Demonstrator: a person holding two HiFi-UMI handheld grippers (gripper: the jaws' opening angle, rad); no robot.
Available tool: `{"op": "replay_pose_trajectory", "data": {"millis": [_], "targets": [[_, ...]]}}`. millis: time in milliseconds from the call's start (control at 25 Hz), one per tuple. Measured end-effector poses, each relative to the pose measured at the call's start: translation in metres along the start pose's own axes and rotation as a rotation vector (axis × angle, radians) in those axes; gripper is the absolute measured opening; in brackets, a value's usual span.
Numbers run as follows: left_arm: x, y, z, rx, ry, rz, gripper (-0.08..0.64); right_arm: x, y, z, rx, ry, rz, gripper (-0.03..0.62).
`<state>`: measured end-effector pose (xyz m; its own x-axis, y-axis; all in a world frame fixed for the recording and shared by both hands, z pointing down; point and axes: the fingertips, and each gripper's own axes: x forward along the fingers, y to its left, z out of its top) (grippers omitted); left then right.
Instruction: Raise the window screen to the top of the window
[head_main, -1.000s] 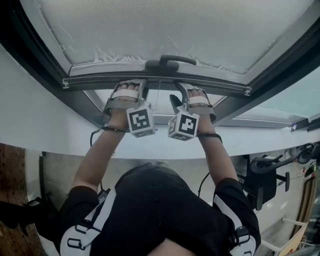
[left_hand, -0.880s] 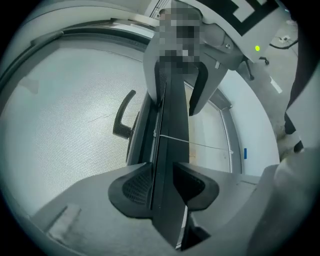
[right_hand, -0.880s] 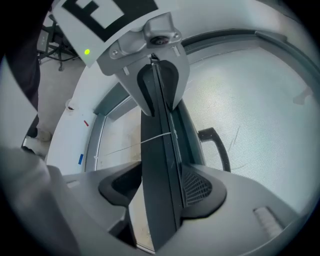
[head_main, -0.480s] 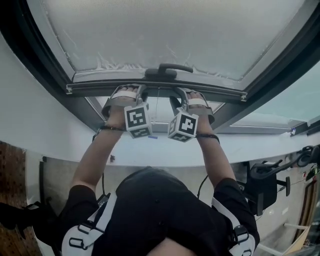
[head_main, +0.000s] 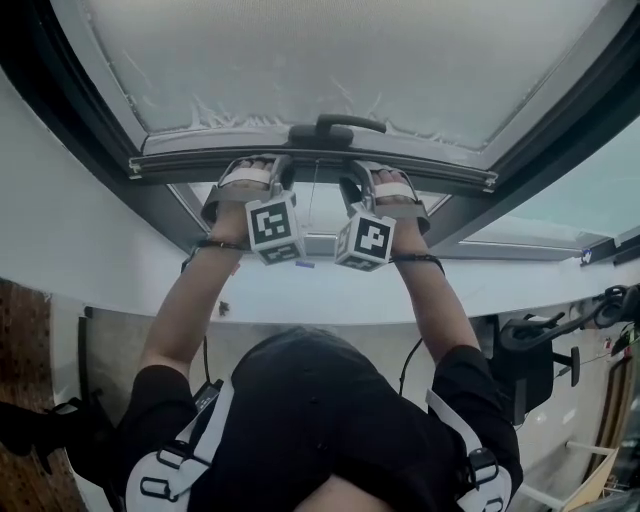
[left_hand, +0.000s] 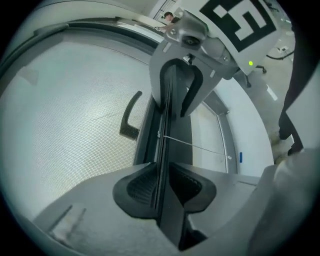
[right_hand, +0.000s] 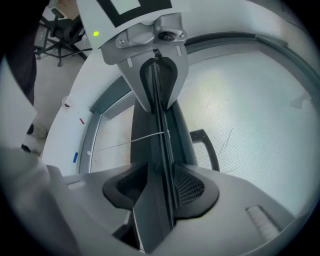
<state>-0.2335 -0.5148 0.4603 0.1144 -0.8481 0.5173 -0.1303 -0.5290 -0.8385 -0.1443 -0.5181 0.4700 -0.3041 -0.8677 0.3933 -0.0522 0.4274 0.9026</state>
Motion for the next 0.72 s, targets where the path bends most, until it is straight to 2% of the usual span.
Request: {"op": "replay_pose_trajectory", "data": {"millis": [80, 160, 400, 600, 720], "targets": [[-0.006, 0.008, 0.007, -0.027, -0.035, -0.003, 0.084, -0.005, -0.008, 0.002, 0.030, -0.003, -0.014, 0.179], [-0.013, 0.023, 0.013, -0.027, -0.051, 0.030, 0.084, -0.011, -0.021, 0.004, 0.034, -0.010, -0.029, 0.179], [-0.030, 0.057, 0.018, -0.007, -0.055, 0.098, 0.025, -0.021, -0.050, 0.009, 0.066, -0.060, -0.101, 0.179], [-0.036, 0.069, 0.020, -0.009, -0.044, 0.117, 0.023, -0.027, -0.065, 0.013, 0.105, -0.094, -0.142, 0.178], [-0.045, 0.083, 0.024, -0.020, -0.067, 0.150, 0.023, -0.039, -0.079, 0.017, 0.176, -0.164, -0.222, 0.200]]}}
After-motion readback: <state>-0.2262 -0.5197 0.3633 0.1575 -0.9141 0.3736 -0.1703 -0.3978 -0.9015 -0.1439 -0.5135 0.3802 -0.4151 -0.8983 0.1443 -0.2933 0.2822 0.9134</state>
